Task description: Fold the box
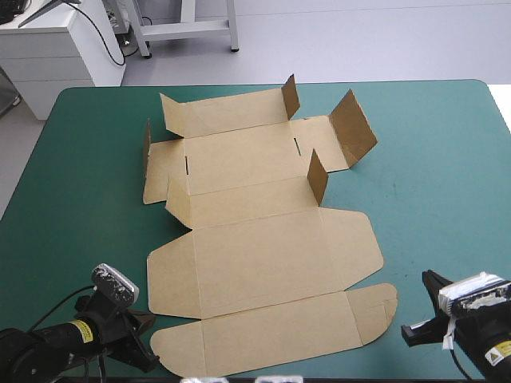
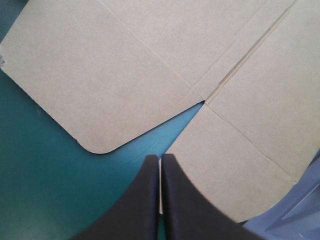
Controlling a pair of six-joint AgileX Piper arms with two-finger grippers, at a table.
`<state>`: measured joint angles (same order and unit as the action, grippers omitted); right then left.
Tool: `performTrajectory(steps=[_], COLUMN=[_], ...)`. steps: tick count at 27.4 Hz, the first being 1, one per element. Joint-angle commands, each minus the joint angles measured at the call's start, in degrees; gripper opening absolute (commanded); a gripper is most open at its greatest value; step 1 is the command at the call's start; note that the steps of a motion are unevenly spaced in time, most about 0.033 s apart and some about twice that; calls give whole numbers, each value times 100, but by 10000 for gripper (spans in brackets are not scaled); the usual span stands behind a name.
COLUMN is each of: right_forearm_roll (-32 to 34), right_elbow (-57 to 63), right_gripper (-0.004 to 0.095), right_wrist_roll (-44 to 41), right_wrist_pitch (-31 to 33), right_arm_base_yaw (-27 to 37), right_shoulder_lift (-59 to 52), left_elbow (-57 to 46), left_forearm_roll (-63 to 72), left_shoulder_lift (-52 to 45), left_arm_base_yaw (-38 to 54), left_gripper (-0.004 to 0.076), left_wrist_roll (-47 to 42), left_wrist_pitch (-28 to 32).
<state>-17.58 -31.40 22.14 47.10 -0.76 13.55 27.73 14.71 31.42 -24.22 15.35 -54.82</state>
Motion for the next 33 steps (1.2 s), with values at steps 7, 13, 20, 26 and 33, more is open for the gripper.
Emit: performTrajectory(steps=[7, 13, 20, 26, 33], right_forearm_roll=[-64, -64, -75, -83, -64], right_elbow=[-1284, -2205, -3338, -4374, -6182], right_gripper=[-21, -21, -21, -21, -19], right_wrist_roll=[403, 520, 545, 545, 545], right_wrist_pitch=[-703, -740, -769, -769, 109], right_arm_base_yaw=[-23, -23, -23, -23, -23], right_shoulder_lift=[2036, 3426, 4946, 6052, 7493], left_elbow=[179, 179, 179, 179, 179], left_forearm_roll=[119, 119, 119, -33, -58], left_shoulder_lift=[15, 15, 15, 15, 15], left_arm_base_yaw=[-21, -21, -21, -21, -21], left_gripper=[-8, -8, -8, -8, -8], left_wrist_roll=[-8, -8, -8, -8, -8], left_wrist_pitch=[261, 261, 261, 261, 261])
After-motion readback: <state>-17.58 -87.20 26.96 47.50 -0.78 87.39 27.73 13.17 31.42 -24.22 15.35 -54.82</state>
